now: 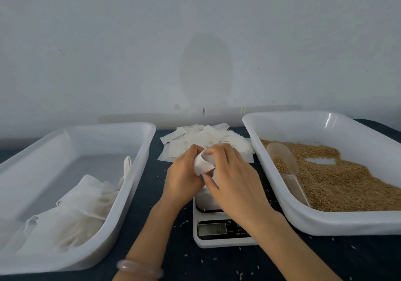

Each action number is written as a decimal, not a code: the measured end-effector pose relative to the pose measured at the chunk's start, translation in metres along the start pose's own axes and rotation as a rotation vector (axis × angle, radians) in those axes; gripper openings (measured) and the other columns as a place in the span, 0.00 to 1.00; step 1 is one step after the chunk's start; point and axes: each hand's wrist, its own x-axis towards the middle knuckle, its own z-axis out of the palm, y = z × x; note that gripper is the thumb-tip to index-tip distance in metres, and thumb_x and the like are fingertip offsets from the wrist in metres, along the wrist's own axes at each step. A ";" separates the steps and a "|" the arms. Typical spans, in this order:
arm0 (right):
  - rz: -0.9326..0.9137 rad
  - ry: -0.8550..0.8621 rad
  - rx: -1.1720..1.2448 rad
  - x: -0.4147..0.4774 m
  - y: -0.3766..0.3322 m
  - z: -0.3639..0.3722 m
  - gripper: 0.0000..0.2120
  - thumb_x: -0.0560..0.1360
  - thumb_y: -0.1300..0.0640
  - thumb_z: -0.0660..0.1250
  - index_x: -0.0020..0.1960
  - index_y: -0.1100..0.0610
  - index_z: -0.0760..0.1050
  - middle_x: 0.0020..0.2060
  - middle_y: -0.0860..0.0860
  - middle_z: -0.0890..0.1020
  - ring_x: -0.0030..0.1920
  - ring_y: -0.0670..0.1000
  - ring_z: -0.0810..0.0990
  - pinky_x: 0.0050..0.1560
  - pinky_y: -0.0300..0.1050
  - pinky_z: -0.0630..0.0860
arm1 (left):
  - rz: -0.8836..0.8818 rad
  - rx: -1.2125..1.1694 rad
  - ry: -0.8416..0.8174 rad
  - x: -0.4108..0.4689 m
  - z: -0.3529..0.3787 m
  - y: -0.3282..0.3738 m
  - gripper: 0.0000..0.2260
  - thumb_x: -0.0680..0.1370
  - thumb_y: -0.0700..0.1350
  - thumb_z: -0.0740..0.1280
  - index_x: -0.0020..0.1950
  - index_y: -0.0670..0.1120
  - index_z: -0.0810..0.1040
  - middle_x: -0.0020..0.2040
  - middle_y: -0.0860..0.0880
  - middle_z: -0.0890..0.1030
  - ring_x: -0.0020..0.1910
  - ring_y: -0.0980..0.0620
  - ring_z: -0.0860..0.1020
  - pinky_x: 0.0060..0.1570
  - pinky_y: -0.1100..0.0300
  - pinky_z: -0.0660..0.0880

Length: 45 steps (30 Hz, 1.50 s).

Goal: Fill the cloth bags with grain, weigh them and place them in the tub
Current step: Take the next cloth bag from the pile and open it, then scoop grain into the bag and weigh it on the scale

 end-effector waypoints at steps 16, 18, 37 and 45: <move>0.522 -1.072 -0.415 0.008 0.122 -0.076 0.17 0.81 0.44 0.61 0.51 0.58 0.75 0.39 0.49 0.78 0.35 0.45 0.75 0.31 0.35 0.70 | -0.098 -0.022 0.006 -0.004 0.004 0.000 0.15 0.70 0.54 0.72 0.50 0.63 0.68 0.45 0.62 0.79 0.46 0.60 0.78 0.44 0.53 0.78; 0.563 -1.142 -0.360 0.005 0.117 -0.070 0.16 0.83 0.47 0.58 0.57 0.58 0.75 0.40 0.50 0.78 0.34 0.46 0.76 0.31 0.34 0.73 | -0.101 -0.023 0.005 -0.005 0.005 0.000 0.15 0.71 0.54 0.72 0.51 0.62 0.69 0.45 0.62 0.79 0.46 0.61 0.77 0.45 0.53 0.78; 0.490 -0.808 -0.520 0.005 0.141 -0.063 0.10 0.82 0.56 0.61 0.60 0.57 0.74 0.39 0.48 0.76 0.36 0.45 0.76 0.30 0.37 0.69 | -0.075 -0.001 0.008 -0.002 0.003 0.001 0.14 0.72 0.51 0.72 0.52 0.61 0.70 0.47 0.60 0.79 0.47 0.56 0.78 0.47 0.50 0.78; 0.840 -0.812 0.186 0.015 0.152 -0.060 0.16 0.84 0.50 0.56 0.51 0.63 0.71 0.31 0.51 0.74 0.22 0.45 0.70 0.24 0.36 0.70 | -0.046 -0.002 0.018 0.000 0.004 -0.001 0.16 0.71 0.53 0.72 0.53 0.62 0.69 0.48 0.61 0.79 0.47 0.57 0.78 0.44 0.53 0.78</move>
